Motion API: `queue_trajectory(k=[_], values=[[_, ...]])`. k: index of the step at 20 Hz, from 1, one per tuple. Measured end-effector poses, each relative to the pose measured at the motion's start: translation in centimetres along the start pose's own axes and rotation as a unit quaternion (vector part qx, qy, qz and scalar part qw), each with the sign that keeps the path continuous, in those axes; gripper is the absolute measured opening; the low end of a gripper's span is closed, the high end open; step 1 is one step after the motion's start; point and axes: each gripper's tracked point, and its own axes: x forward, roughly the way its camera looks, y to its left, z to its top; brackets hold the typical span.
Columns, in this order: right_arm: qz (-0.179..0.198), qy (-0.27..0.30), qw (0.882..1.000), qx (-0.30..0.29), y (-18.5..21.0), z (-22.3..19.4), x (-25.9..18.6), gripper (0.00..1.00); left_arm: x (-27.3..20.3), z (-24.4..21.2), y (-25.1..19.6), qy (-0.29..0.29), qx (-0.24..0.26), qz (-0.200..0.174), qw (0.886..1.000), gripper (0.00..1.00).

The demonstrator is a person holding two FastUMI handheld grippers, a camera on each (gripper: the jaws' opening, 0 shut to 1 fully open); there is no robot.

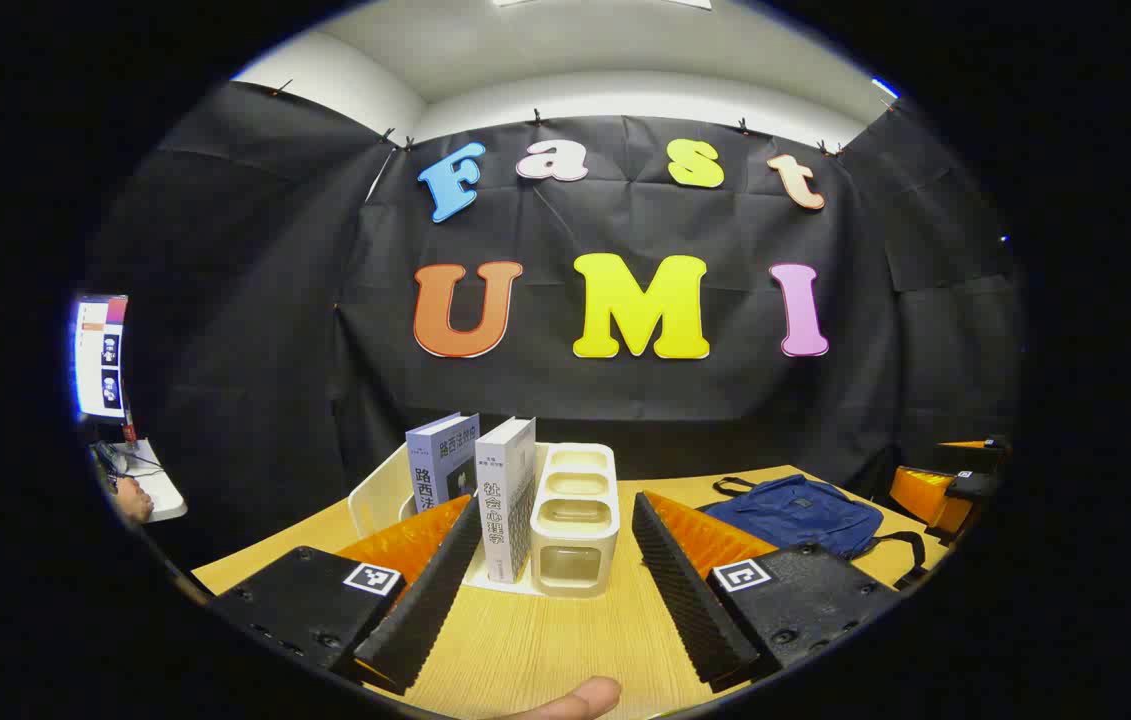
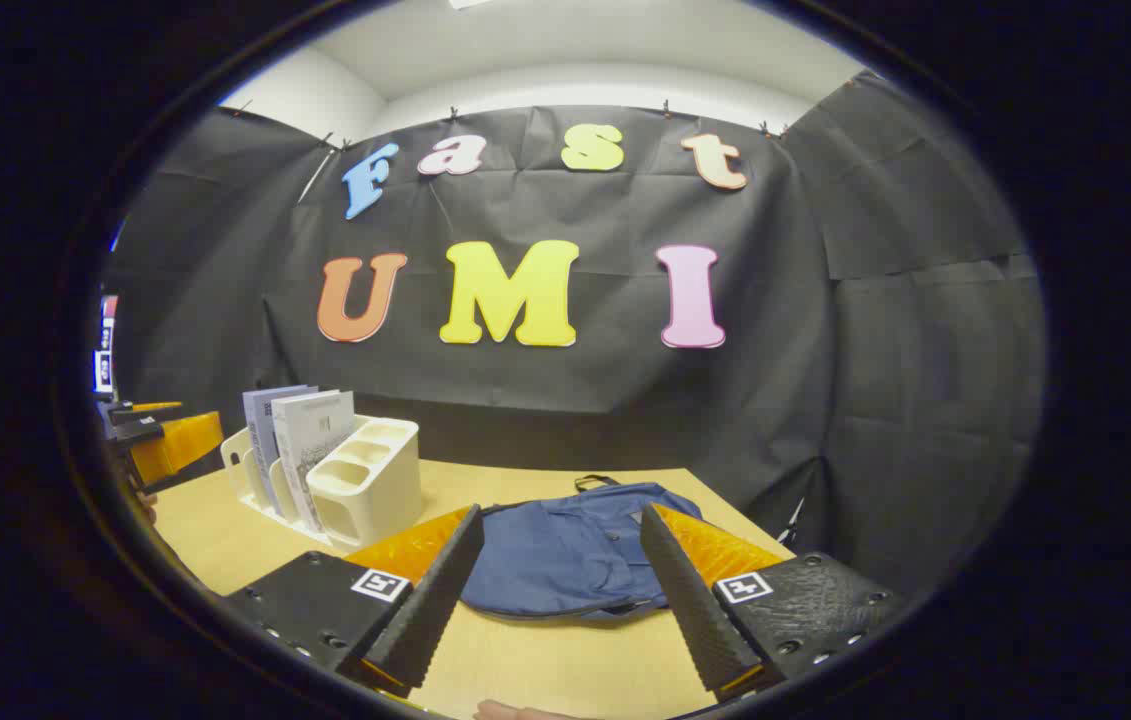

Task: Open the schoolbag, grab two books from the bookshelf and put them into the schoolbag.

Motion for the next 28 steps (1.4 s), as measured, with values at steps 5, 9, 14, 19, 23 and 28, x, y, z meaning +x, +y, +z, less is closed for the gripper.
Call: queue_trajectory(k=[5, 9, 14, 19, 23, 28], values=[[-0.008, 0.015, 1.0, -0.008, 0.0, -0.8, 0.0, 0.96, 0.3, -0.2, 0.6, 0.005, -0.002, 0.004, 1.0, 0.97], [0.002, 0.013, 1.0, -0.017, 0.0, -1.1, -0.1, 0.95, 0.5, -0.4, 0.9, 0.009, -0.006, 0.009, 1.0, 0.97], [-0.003, 0.008, 1.0, -0.02, -0.4, -1.0, -0.1, 0.95, 0.2, -0.2, 0.4, 0.008, -0.002, -0.002, 1.0, 0.97], [-0.001, 0.018, 0.999, -0.029, -0.2, -2.0, 0.5, 0.95, 0.2, -0.1, 0.4, 0.005, 0.001, -0.004, 1.0, 0.97], [0.003, 0.027, 0.997, -0.074, 0.5, -4.0, 1.7, 0.96, 0.3, -0.2, 0.6, 0.007, 0.001, -0.003, 1.0, 0.97], [0.021, 0.069, 0.99, -0.124, 2.7, -8.5, 4.0, 0.96, 0.4, -0.2, 0.9, 0.009, -0.001, 0.002, 1.0, 0.97]])
